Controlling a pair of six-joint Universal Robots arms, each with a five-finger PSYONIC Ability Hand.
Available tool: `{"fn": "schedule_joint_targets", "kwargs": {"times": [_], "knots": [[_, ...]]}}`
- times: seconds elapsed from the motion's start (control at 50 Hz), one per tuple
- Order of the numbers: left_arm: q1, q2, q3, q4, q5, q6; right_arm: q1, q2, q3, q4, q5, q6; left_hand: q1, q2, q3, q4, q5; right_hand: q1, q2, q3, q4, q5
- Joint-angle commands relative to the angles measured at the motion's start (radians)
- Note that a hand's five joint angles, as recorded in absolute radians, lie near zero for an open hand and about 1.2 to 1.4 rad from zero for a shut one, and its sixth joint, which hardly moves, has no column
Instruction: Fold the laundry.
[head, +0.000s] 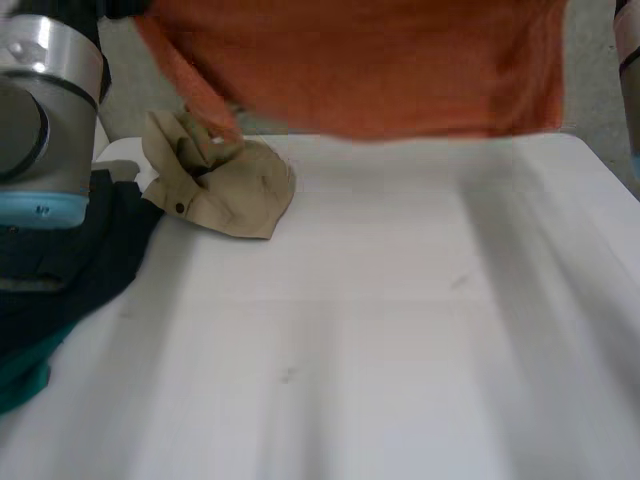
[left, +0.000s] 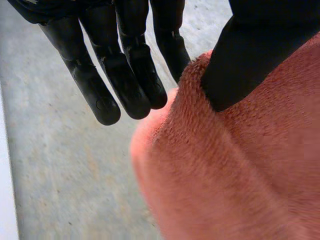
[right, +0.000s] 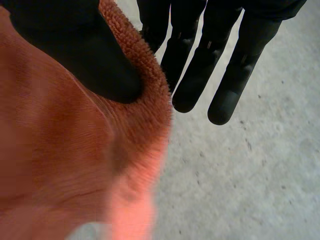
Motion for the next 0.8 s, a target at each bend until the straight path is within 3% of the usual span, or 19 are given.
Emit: {"fn": "schedule_joint_targets", "kwargs": {"times": [0.02, 0.12, 0.26, 0.36, 0.44, 0.6, 0.8], "knots": [[-0.013, 0.024, -0.253, -0.086, 0.022, 0.008, -0.015, 0.009, 0.131, 0.161, -0.059, -0.001, 0.266, 0.197, 0.203, 0.194, 0.247, 0.302, 0.230, 0.208, 0.200, 0.196], [-0.012, 0.008, -0.462, -0.118, 0.013, 0.033, -0.031, 0.062, 0.259, 0.291, -0.094, -0.003, 0.266, 0.197, 0.203, 0.194, 0.247, 0.302, 0.230, 0.208, 0.200, 0.196], [-0.004, -0.026, -0.614, -0.233, 0.017, 0.092, -0.051, 0.148, 0.406, 0.345, -0.153, -0.015, 0.266, 0.197, 0.203, 0.194, 0.247, 0.302, 0.230, 0.208, 0.200, 0.196], [-0.007, -0.010, -0.622, -0.433, 0.037, 0.151, -0.058, 0.188, 0.457, 0.348, -0.162, -0.035, -0.563, -0.631, -0.626, -0.635, -0.582, 0.302, 0.230, 0.208, 0.200, 0.196], [-0.003, 0.044, -0.594, -0.547, 0.047, 0.189, -0.060, 0.174, 0.477, 0.342, -0.165, -0.026, -0.778, -0.847, -0.842, -0.850, -0.798, 0.302, 0.230, 0.208, 0.200, 0.196], [0.010, 0.069, -0.510, -0.523, 0.091, 0.214, -0.046, 0.137, 0.520, 0.314, -0.168, -0.014, -0.753, -0.821, -0.816, -0.824, -0.772, 0.302, 0.230, 0.208, 0.200, 0.196], [-0.024, -0.133, -0.328, -0.474, 0.091, 0.332, -0.049, 0.137, 0.540, 0.294, -0.167, -0.015, -0.612, -0.680, -0.675, -0.684, -0.631, 0.302, 0.230, 0.208, 0.200, 0.196]]}}
